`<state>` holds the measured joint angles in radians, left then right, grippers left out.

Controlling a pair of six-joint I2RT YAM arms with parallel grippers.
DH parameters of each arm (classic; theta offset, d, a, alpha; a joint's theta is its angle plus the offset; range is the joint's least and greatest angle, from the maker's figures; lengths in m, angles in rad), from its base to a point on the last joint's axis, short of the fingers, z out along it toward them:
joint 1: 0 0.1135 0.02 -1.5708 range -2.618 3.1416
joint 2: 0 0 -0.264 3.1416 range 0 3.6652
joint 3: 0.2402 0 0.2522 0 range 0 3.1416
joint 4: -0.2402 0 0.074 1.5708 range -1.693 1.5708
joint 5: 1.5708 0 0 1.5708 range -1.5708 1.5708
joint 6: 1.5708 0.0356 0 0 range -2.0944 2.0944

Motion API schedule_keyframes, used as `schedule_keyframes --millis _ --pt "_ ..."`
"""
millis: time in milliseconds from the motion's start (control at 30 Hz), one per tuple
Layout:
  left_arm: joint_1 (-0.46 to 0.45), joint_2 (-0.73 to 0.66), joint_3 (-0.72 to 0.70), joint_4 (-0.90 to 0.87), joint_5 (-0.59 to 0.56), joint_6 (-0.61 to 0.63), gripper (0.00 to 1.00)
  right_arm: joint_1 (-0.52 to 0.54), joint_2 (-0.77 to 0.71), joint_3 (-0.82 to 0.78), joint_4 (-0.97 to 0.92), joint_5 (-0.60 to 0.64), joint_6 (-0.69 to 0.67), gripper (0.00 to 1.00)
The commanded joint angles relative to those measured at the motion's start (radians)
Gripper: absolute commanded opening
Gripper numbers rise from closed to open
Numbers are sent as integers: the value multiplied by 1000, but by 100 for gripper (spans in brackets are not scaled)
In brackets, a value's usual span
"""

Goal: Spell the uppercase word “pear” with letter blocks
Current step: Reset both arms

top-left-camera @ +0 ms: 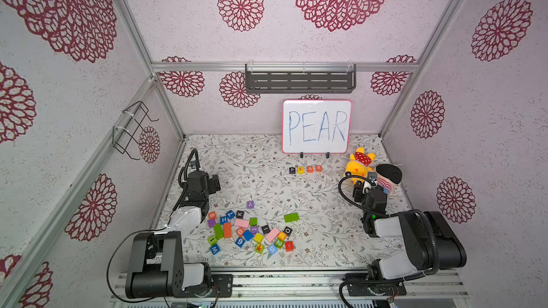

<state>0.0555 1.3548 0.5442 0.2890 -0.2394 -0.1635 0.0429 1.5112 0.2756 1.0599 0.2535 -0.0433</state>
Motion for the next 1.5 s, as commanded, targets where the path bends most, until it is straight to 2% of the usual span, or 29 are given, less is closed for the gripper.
schedule_keyframes --millis 0,67,100,200,233,300,367,433,567,600,633,700,833,900,967,1000,1067,1200,1467 --pt "40 27 -30 218 97 32 97 -17 17 7 78 -100 47 68" --pt "79 64 -44 302 141 16 98 -26 25 -1 98 -117 53 69" --pt "106 70 -29 274 171 12 96 -28 25 -5 101 -120 53 69" --pt "134 126 -48 381 190 -14 97 -29 25 -4 99 -123 53 72" --pt "136 166 -72 478 190 -11 99 -31 24 -4 101 -125 53 74" --pt "112 172 -101 501 209 21 100 -31 24 -1 100 -125 53 77" --pt "110 205 -131 617 204 26 99 -32 24 -2 98 -127 54 81" --pt "106 188 -102 521 208 26 98 -32 25 -3 98 -127 54 83" --pt "105 210 -87 526 196 32 98 -32 25 -1 96 -127 54 88" --pt "105 210 -87 524 196 33 98 -33 24 -2 96 -128 54 96" --pt "107 213 -88 535 199 30 98 -32 24 -1 98 -128 54 99" --pt "107 214 -90 540 199 25 98 -32 21 -8 105 -125 53 99" --pt "55 184 -118 553 76 50 98 -22 20 -12 113 -103 50 99" --pt "55 199 -123 595 77 52 98 -21 21 -13 115 -96 46 99" --pt "34 190 -131 593 26 63 98 -25 24 -2 100 -113 53 99" --pt "36 193 -125 584 29 65 98 -29 24 0 95 -118 53 99" --pt "69 201 -113 575 111 51 98 -29 24 -1 95 -119 53 99" --pt "93 212 -86 532 154 30 98 -29 24 0 94 -119 53 99" --pt "92 222 -70 510 152 32 98 -31 25 2 90 -121 53 99"
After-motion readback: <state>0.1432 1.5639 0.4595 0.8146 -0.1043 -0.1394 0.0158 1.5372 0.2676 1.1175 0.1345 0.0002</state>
